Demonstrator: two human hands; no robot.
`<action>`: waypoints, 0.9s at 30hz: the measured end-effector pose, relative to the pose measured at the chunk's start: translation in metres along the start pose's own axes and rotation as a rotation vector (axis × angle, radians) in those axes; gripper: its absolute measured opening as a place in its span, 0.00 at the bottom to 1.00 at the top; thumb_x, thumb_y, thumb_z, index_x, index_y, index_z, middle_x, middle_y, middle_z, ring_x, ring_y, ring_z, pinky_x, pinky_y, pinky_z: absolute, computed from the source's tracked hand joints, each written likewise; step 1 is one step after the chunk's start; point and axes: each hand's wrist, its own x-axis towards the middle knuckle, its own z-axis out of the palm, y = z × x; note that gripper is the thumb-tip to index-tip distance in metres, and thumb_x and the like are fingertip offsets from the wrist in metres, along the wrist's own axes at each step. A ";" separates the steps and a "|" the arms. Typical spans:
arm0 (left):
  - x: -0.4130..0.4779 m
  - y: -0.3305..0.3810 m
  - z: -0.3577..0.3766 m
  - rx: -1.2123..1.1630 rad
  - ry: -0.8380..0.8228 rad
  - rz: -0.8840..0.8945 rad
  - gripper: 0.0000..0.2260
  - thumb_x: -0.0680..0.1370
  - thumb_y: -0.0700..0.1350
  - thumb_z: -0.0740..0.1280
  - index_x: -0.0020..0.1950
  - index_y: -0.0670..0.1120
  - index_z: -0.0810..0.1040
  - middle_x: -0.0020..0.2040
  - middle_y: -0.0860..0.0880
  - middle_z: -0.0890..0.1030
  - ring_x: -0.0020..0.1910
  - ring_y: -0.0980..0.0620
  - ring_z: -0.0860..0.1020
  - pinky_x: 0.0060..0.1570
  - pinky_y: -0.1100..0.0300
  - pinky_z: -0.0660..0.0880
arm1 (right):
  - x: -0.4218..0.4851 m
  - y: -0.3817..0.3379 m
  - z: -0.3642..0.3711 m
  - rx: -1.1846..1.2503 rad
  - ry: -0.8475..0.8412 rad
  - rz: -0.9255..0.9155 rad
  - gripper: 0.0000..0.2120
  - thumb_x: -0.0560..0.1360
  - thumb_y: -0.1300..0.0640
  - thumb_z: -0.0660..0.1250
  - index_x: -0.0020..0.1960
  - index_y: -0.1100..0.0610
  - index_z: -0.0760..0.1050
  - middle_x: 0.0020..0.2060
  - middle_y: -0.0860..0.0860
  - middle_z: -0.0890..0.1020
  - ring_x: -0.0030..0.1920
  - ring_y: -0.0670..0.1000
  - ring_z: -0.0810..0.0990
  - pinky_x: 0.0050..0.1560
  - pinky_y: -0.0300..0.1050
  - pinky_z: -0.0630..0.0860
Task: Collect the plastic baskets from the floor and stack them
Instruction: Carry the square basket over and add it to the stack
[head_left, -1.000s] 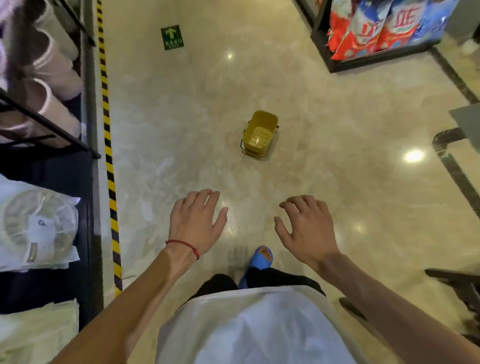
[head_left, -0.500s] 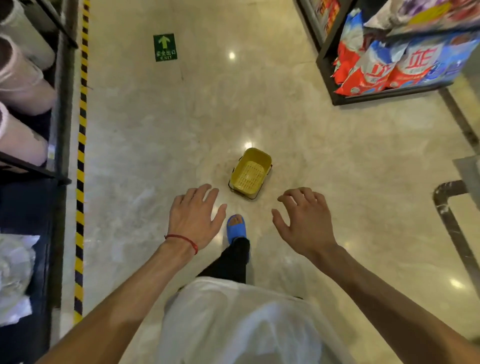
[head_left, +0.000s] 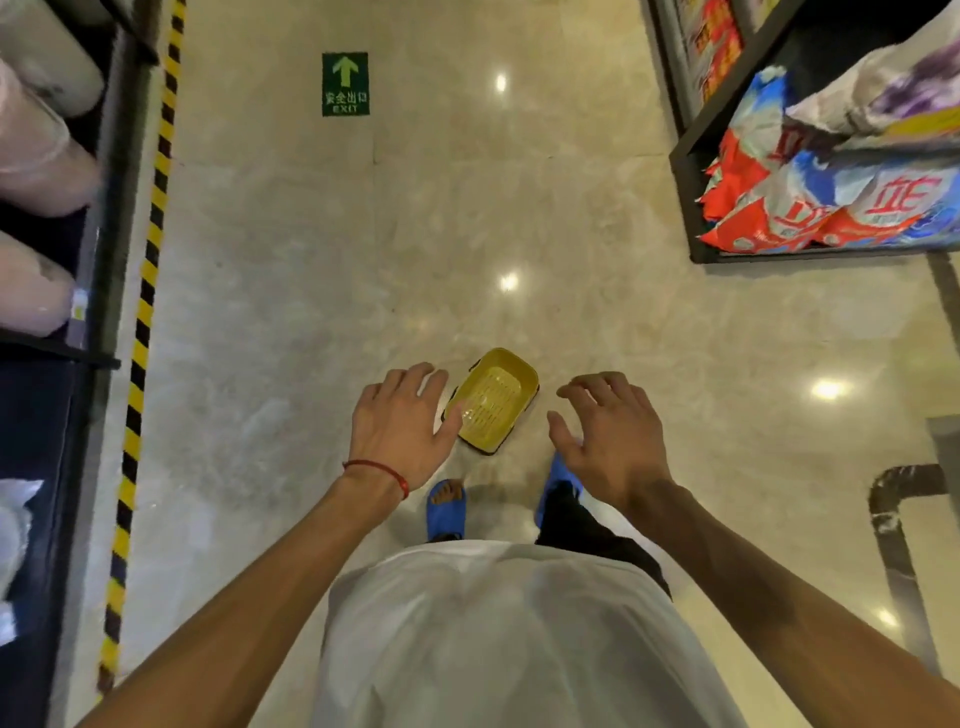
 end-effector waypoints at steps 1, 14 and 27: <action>0.005 0.003 0.004 -0.003 0.003 -0.029 0.21 0.80 0.58 0.57 0.65 0.47 0.77 0.64 0.47 0.79 0.57 0.43 0.78 0.51 0.49 0.74 | 0.015 0.010 0.002 0.024 -0.006 -0.027 0.23 0.78 0.43 0.55 0.58 0.55 0.82 0.56 0.51 0.83 0.59 0.56 0.76 0.55 0.53 0.75; 0.054 0.109 0.063 -0.160 0.037 -0.545 0.18 0.81 0.54 0.60 0.64 0.45 0.78 0.62 0.46 0.79 0.54 0.42 0.78 0.48 0.49 0.75 | 0.158 0.119 0.042 0.013 -0.152 -0.479 0.16 0.78 0.48 0.63 0.54 0.57 0.83 0.51 0.53 0.84 0.54 0.57 0.80 0.50 0.52 0.74; 0.072 0.091 0.265 -0.283 0.144 -0.817 0.15 0.80 0.53 0.61 0.60 0.47 0.79 0.56 0.49 0.81 0.49 0.45 0.78 0.41 0.54 0.74 | 0.195 0.158 0.233 0.072 -0.242 -0.409 0.09 0.77 0.52 0.66 0.53 0.55 0.81 0.51 0.51 0.84 0.54 0.58 0.78 0.48 0.53 0.72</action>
